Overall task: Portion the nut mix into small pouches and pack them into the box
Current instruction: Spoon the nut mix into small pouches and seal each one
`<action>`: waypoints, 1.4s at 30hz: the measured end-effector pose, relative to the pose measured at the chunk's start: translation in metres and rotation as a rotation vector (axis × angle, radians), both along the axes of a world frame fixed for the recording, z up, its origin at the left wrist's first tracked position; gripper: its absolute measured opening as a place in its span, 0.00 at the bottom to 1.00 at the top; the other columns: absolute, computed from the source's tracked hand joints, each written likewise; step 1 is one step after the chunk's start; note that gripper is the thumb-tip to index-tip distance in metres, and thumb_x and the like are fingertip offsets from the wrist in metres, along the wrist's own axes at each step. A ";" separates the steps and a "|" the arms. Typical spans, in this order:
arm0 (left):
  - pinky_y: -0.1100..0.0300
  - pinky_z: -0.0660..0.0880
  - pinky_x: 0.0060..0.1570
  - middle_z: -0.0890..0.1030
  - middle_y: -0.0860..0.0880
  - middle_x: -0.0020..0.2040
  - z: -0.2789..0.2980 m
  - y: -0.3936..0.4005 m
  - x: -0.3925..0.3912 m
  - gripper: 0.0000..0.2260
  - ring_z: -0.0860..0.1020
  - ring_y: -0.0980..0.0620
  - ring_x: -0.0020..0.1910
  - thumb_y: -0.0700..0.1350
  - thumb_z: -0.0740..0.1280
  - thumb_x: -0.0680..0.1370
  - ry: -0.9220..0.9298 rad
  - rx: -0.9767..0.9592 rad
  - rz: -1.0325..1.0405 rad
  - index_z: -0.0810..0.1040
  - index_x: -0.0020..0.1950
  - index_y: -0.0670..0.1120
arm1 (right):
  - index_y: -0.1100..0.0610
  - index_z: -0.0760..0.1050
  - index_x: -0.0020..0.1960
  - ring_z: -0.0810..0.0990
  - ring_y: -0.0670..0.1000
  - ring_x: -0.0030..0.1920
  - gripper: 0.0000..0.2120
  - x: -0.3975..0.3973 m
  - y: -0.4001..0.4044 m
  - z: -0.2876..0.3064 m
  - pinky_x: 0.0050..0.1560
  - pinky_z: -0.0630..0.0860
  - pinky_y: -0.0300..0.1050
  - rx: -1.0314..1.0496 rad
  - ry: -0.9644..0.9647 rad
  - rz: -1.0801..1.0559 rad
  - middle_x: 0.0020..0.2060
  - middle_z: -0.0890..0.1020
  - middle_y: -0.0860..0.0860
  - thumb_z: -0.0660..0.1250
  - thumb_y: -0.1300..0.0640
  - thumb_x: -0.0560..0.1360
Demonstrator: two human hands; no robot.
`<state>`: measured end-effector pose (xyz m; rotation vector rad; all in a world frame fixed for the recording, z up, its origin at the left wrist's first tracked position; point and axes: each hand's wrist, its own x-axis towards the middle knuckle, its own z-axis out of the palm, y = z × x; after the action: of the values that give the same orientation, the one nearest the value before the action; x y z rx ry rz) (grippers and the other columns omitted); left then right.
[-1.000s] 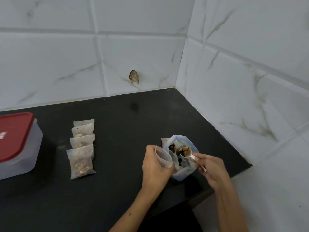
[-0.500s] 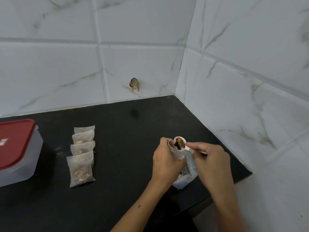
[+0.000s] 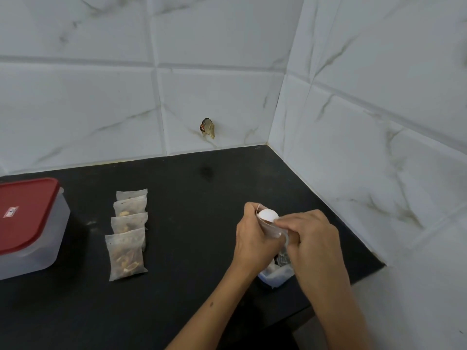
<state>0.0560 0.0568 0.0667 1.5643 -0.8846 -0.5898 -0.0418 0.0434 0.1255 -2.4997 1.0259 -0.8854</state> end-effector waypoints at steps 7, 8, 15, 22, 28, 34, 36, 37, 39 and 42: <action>0.69 0.73 0.33 0.76 0.55 0.42 0.001 -0.003 0.000 0.15 0.75 0.61 0.36 0.42 0.73 0.72 0.006 -0.022 0.027 0.67 0.49 0.48 | 0.63 0.83 0.43 0.77 0.55 0.39 0.15 0.003 -0.001 0.004 0.43 0.69 0.35 -0.051 -0.127 -0.001 0.37 0.82 0.58 0.67 0.79 0.63; 0.69 0.73 0.33 0.76 0.55 0.41 0.001 -0.003 0.000 0.16 0.75 0.60 0.35 0.43 0.73 0.71 0.004 -0.033 0.023 0.67 0.49 0.47 | 0.63 0.83 0.43 0.78 0.56 0.40 0.14 0.003 -0.001 0.005 0.43 0.69 0.37 -0.033 -0.114 -0.006 0.38 0.82 0.58 0.67 0.77 0.65; 0.66 0.72 0.31 0.76 0.54 0.40 0.001 -0.004 0.000 0.17 0.75 0.60 0.34 0.43 0.73 0.70 -0.024 -0.024 0.004 0.65 0.46 0.50 | 0.57 0.82 0.55 0.79 0.53 0.50 0.12 -0.002 -0.007 0.014 0.51 0.73 0.41 0.151 0.141 -0.038 0.49 0.82 0.55 0.67 0.64 0.73; 0.66 0.72 0.34 0.76 0.53 0.42 -0.005 -0.008 0.000 0.16 0.76 0.58 0.37 0.39 0.71 0.70 -0.061 0.010 0.027 0.64 0.46 0.51 | 0.53 0.84 0.49 0.80 0.39 0.41 0.10 -0.013 -0.013 0.010 0.41 0.71 0.24 0.158 -0.146 -0.187 0.40 0.83 0.45 0.68 0.65 0.73; 0.67 0.75 0.35 0.76 0.53 0.44 -0.011 -0.007 0.007 0.18 0.76 0.58 0.41 0.39 0.72 0.67 -0.023 0.022 0.059 0.67 0.50 0.47 | 0.53 0.82 0.48 0.78 0.42 0.40 0.10 -0.023 -0.039 -0.022 0.38 0.72 0.35 0.595 -0.387 -0.418 0.43 0.83 0.49 0.68 0.66 0.73; 0.72 0.72 0.31 0.75 0.54 0.45 -0.014 -0.006 0.009 0.21 0.75 0.59 0.40 0.40 0.75 0.66 -0.004 0.034 0.089 0.67 0.51 0.47 | 0.53 0.82 0.53 0.80 0.50 0.51 0.10 -0.004 -0.045 -0.087 0.55 0.77 0.47 0.639 -0.039 -0.506 0.51 0.83 0.51 0.69 0.61 0.73; 0.73 0.71 0.31 0.74 0.53 0.45 -0.014 -0.004 0.008 0.21 0.75 0.59 0.40 0.40 0.75 0.66 0.011 0.047 0.077 0.66 0.51 0.47 | 0.54 0.81 0.55 0.79 0.48 0.50 0.10 0.000 -0.045 -0.096 0.53 0.76 0.43 0.612 0.014 -0.482 0.52 0.82 0.51 0.67 0.60 0.75; 0.72 0.72 0.31 0.74 0.53 0.45 -0.014 -0.002 0.008 0.22 0.75 0.58 0.41 0.42 0.76 0.66 0.029 0.043 0.071 0.67 0.51 0.47 | 0.54 0.80 0.56 0.79 0.48 0.49 0.10 0.001 -0.045 -0.099 0.50 0.75 0.41 0.596 0.062 -0.467 0.51 0.82 0.51 0.66 0.59 0.76; 0.69 0.74 0.35 0.75 0.52 0.45 -0.013 0.003 0.010 0.24 0.76 0.59 0.41 0.51 0.78 0.65 0.099 0.015 0.060 0.68 0.51 0.47 | 0.54 0.79 0.57 0.77 0.47 0.46 0.10 0.002 -0.044 -0.092 0.45 0.73 0.39 0.553 0.141 -0.458 0.50 0.81 0.51 0.66 0.57 0.76; 0.68 0.72 0.34 0.71 0.51 0.37 -0.008 0.011 0.020 0.29 0.73 0.62 0.30 0.71 0.68 0.62 0.275 -0.064 0.033 0.66 0.40 0.46 | 0.53 0.79 0.56 0.79 0.45 0.49 0.10 0.006 -0.038 -0.067 0.47 0.73 0.37 0.454 -0.081 -0.365 0.49 0.82 0.48 0.66 0.54 0.77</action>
<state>0.0756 0.0682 0.0586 1.3973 -0.6622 -0.7265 -0.0354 0.0056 0.0590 -1.9218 1.4924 -0.7358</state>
